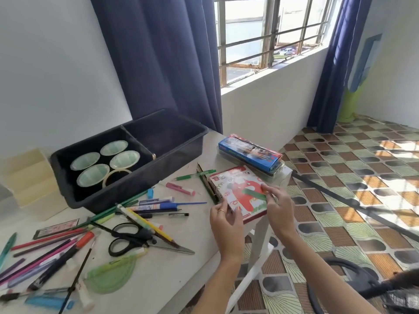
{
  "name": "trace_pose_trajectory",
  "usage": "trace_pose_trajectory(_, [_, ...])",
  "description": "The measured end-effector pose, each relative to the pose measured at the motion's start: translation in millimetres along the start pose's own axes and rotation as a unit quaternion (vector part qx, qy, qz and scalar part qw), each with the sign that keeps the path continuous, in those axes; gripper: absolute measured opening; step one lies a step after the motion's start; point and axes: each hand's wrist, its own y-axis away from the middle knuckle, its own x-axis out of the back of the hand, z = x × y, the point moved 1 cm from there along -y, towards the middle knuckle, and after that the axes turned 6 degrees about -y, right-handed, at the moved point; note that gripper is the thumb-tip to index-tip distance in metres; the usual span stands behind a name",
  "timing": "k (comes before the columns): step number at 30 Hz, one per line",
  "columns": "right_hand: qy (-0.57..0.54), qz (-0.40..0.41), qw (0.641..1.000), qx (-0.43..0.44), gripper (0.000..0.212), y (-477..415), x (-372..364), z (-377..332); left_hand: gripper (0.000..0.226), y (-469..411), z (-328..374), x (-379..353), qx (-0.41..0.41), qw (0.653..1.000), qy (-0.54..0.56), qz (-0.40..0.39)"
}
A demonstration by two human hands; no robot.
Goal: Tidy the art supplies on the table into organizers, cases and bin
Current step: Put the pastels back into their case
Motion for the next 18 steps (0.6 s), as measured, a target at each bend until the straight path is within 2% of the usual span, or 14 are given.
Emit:
trace_pose_trajectory(3, [-0.024, -0.01, 1.0, -0.016, 0.03, -4, 2, 3, 0.04, 1, 1, -7, -0.001, 1.0, 0.007, 0.016])
trace_pose_trajectory(7, [0.021, -0.04, 0.999, 0.017, 0.029, -7, -2, 12, 0.041, -5, -10, -12, 0.015, 0.999, -0.007, 0.04])
trace_pose_trajectory(14, [0.179, -0.055, 0.974, 0.124, 0.033, -7, -8, 33, 0.038, -1, -17, -29, 0.024, 0.992, -0.021, 0.12])
trace_pose_trajectory(18, [0.127, -0.145, 0.965, 0.179, 0.042, -10, 4, 34, 0.038, -2, -12, -41, 0.031, 0.982, -0.043, 0.18])
